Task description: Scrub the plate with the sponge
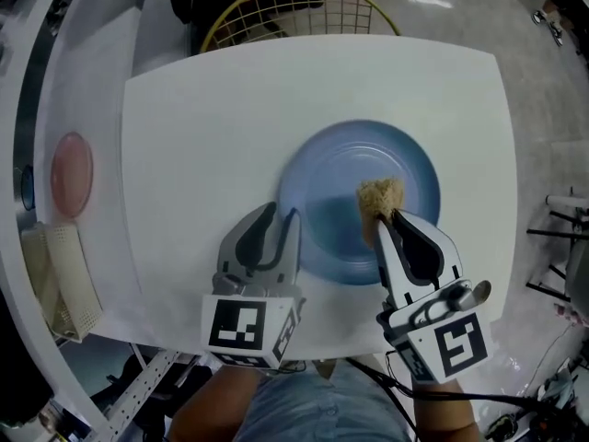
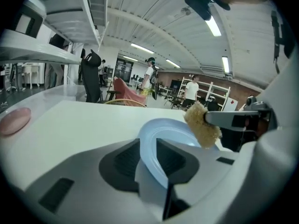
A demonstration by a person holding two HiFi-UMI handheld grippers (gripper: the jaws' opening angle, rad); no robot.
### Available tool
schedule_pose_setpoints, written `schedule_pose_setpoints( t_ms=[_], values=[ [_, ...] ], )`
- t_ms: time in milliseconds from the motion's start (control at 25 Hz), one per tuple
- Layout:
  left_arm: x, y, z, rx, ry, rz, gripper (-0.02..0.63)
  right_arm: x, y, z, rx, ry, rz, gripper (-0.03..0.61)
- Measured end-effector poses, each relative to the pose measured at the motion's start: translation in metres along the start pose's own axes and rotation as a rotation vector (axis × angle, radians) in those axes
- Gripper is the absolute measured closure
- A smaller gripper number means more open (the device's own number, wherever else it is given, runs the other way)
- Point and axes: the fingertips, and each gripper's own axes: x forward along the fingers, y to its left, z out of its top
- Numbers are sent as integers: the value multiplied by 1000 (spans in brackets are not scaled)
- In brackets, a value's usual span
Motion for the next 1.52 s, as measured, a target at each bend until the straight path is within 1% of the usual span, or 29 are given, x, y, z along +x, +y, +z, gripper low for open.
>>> schedule_pose_setpoints(
  t_ms=[120, 240, 360, 480, 560, 640, 840, 960, 1120, 1280, 1360, 1520],
  values=[
    [8, 3, -8, -25, 26, -3, 515, 4, -3, -6, -2, 15, -6, 529],
    [11, 5, -10, -34, 23, -1, 541, 5, -4, -8, -5, 19, -12, 529],
    [12, 7, -8, -24, 19, 16, 548, 5, -5, -10, -7, 22, -17, 529],
    [15, 9, -7, 5, 38, 48, 560, 6, -9, -12, -1, 27, -18, 529],
    [15, 11, -6, 17, 50, 78, 560, 7, -10, -12, 5, 28, -15, 529],
    [15, 13, -6, 17, 54, 93, 560, 6, -11, -12, 11, 27, -13, 529],
    [19, 10, -11, 15, 76, 82, 550, 4, -15, -14, 24, 23, -12, 529],
    [22, 10, -16, 18, 103, 84, 546, 5, -18, -15, 33, 22, -7, 529],
    [25, 13, -25, -2, 134, 94, 546, 8, -18, -18, 40, 18, 2, 529],
    [26, 18, -24, -40, 127, 115, 573, 11, -16, -22, 41, 23, 13, 529],
    [25, 18, -20, -58, 111, 115, 585, 11, -15, -25, 39, 32, 18, 529],
    [20, 7, -3, -36, 52, 104, 591, 10, -17, -33, 28, 53, 17, 529]
  ],
)
